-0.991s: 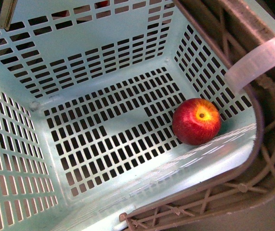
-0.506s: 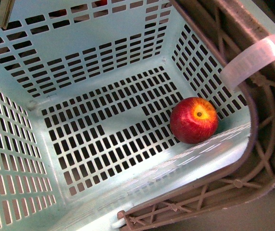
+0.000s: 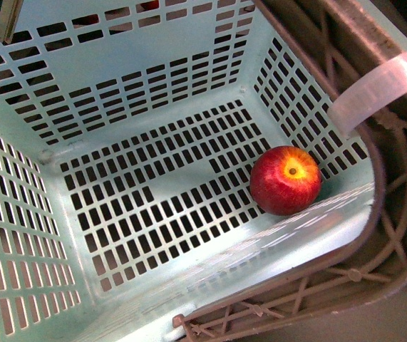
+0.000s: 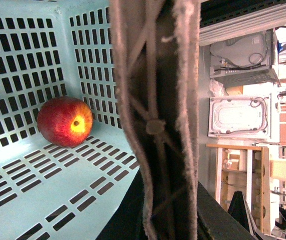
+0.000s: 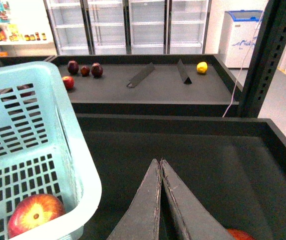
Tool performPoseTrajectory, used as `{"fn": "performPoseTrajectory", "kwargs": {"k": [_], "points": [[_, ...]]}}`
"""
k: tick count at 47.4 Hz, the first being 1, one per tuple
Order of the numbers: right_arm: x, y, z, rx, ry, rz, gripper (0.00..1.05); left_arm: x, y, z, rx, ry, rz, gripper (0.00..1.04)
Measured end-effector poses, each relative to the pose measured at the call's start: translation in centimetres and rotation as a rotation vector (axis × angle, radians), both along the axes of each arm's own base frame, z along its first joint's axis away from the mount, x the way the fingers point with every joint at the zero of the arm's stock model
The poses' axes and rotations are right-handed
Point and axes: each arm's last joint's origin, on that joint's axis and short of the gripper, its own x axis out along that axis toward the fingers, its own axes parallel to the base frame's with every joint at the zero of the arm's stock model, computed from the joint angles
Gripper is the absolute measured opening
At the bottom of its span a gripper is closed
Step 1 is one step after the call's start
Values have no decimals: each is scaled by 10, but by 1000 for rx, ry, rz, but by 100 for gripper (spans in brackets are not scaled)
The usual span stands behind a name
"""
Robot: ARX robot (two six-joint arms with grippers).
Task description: Pick apple with right arm and hold basket with left
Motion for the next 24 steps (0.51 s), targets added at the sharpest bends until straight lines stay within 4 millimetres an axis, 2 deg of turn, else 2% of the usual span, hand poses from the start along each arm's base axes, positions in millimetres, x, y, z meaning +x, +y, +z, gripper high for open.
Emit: {"fn": "performPoseTrajectory", "kwargs": {"k": [24], "points": [[-15,0,-3,0,7,0,2,0,0,0,2,-2,0,8]]}}
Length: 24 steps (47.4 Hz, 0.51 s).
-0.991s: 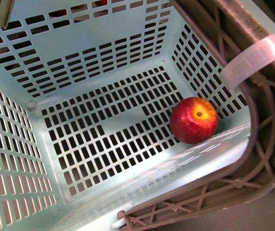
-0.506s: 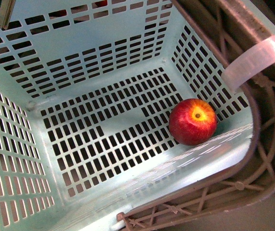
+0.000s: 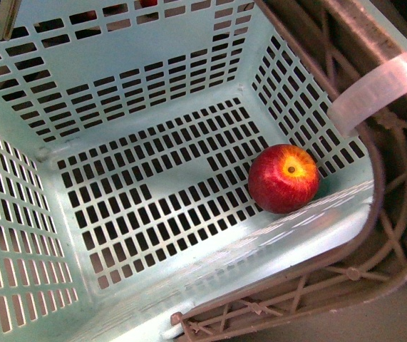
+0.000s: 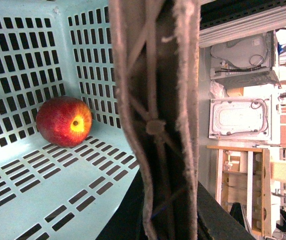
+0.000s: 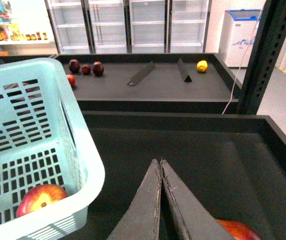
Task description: Pick apple with right arm and hold basket with left
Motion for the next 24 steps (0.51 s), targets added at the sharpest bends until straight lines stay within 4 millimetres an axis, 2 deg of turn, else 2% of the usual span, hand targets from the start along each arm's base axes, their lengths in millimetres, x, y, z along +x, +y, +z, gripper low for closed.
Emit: {"fn": "performPoseTrajectory", "kwargs": {"k": [4,19,22,24], "points": [[0,0,0,0,-2,0,4,0,0,0,-4,4,-1,8],[0,0,0,0,-2,0,56,0,0,0,-2,2,0,8],[0,0,0,0,-2,0,72,0,0,0,-2,2,0,8],[0,0,0,0,-2,0,79,0,0,0,-2,2,0,8]]}}
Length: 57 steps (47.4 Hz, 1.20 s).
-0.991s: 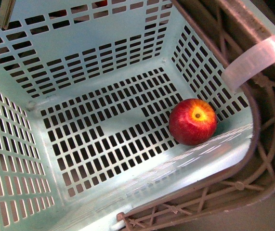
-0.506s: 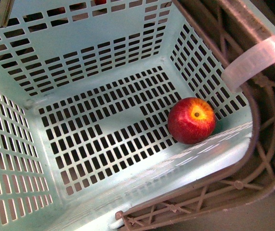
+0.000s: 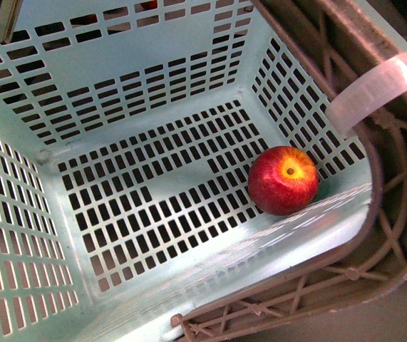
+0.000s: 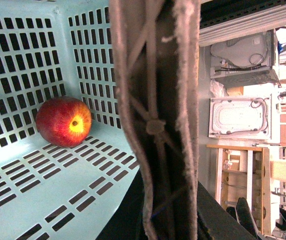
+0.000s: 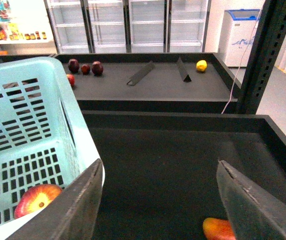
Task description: Pick apple with right arm and hold basket with left
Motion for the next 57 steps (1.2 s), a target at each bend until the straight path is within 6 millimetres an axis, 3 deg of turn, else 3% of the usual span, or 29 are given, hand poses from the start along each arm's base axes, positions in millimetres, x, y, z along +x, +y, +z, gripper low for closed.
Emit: {"fn": "performPoseTrajectory", "kwargs": {"k": [6,13,18,22,36,49,57], "points": [[0,0,0,0,0,0,97,0,0,0,0,0,0,8],[0,0,0,0,0,0,96,0,0,0,6,1,16,8],[0,0,0,0,0,0,96,3,0,0,-10,56,306,8],[0,0,0,0,0,-1,96,15,6,0,-37,77,426,8],[0,0,0,0,0,0,96,49,46,-10,-162,140,633,8],[0,0,0,0,0,0,96,75,103,-37,-183,154,850,8],[0,0,0,0,0,0,96,86,118,-54,-156,166,891,8]]}}
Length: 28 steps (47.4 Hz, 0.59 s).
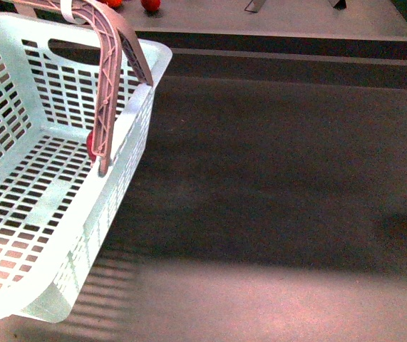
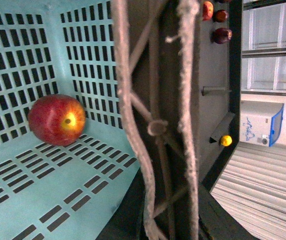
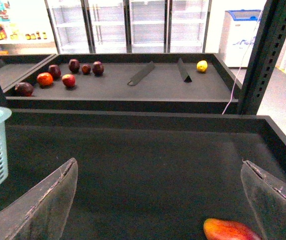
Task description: Pick apple with right arm and hold basket with left
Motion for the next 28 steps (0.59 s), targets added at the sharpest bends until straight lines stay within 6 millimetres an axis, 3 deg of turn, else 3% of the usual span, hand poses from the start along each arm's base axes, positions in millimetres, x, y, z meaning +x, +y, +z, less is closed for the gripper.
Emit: {"fn": "performPoseTrajectory", "kwargs": {"k": [14,28], "points": [[0,0,0,0,0,0,96,12,7,-31,-28,59,10,8],[0,0,0,0,0,0,96,8,21,-60,-44,111,75,8]]}}
